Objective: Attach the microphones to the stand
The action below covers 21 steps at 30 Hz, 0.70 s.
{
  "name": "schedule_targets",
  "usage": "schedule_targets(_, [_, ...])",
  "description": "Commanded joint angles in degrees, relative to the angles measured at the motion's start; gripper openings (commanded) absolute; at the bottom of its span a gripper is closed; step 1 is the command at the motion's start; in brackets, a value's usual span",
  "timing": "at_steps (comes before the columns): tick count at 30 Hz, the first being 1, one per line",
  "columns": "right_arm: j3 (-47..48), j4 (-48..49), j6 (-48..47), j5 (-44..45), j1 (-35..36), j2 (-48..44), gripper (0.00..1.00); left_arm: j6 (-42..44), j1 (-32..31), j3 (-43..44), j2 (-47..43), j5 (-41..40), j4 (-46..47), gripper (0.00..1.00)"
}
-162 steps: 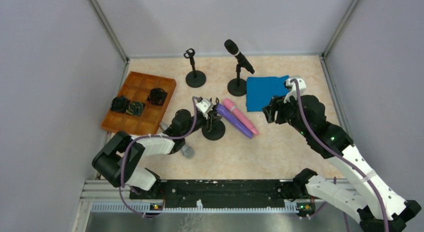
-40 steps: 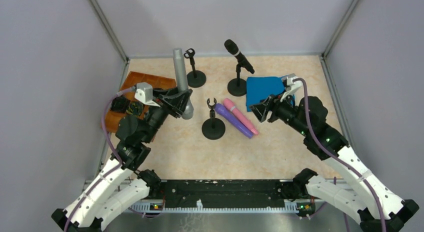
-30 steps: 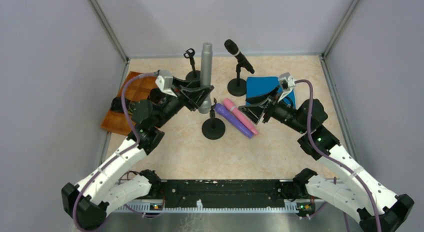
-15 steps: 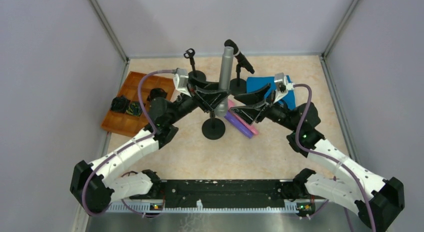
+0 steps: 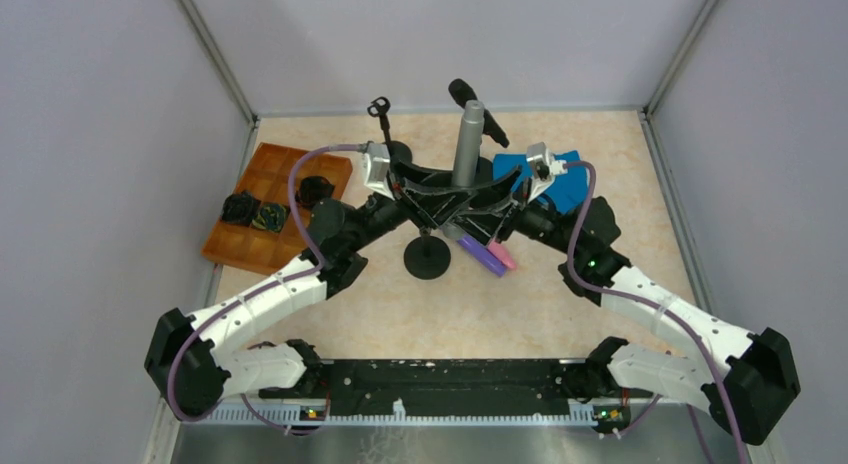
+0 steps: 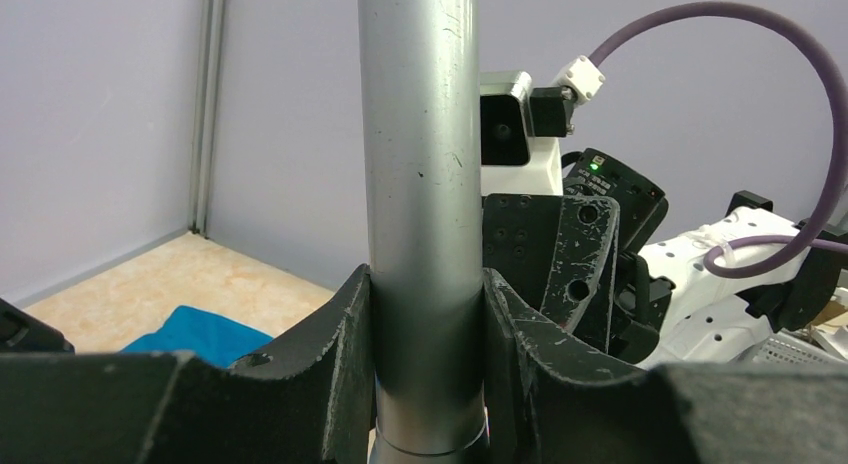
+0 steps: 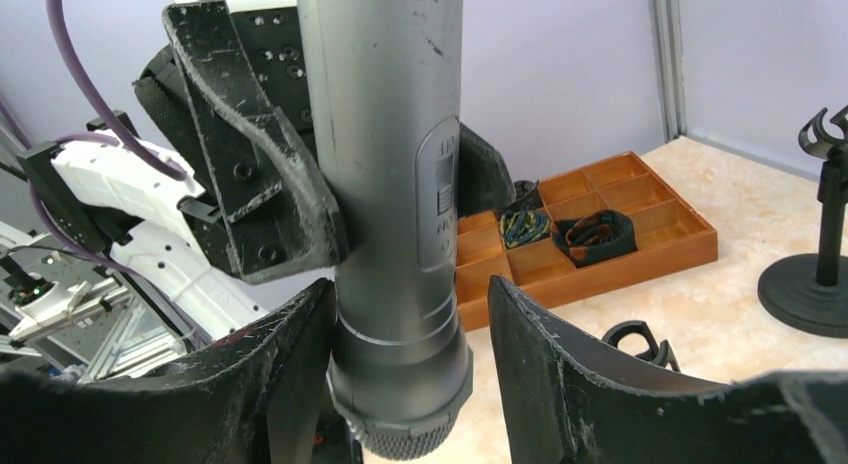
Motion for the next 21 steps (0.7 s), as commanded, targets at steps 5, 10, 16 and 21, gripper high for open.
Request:
schedule_targets(5, [5.56,1.1,-1.63,-0.71,0.61,3.1,0.5,0.33,-1.47,0.92,0.1,-0.23,6.49,0.0])
schedule_targets(10, [5.87,-0.11,-2.03,-0.8,0.58,3.9,0.27,0.28,-1.59,0.55,0.1,-0.69,6.69,0.13])
schedule_targets(16, [6.39,-4.37,-4.85,1.03,0.62,3.33,0.0,0.02,-1.53,-0.24,0.14,-0.57,6.71,0.37])
schedule_targets(21, [8.19,-12.99,-11.39,2.42,0.62,1.56,0.0,2.02,-1.53,-0.36,-0.84,-1.01,4.5,0.58])
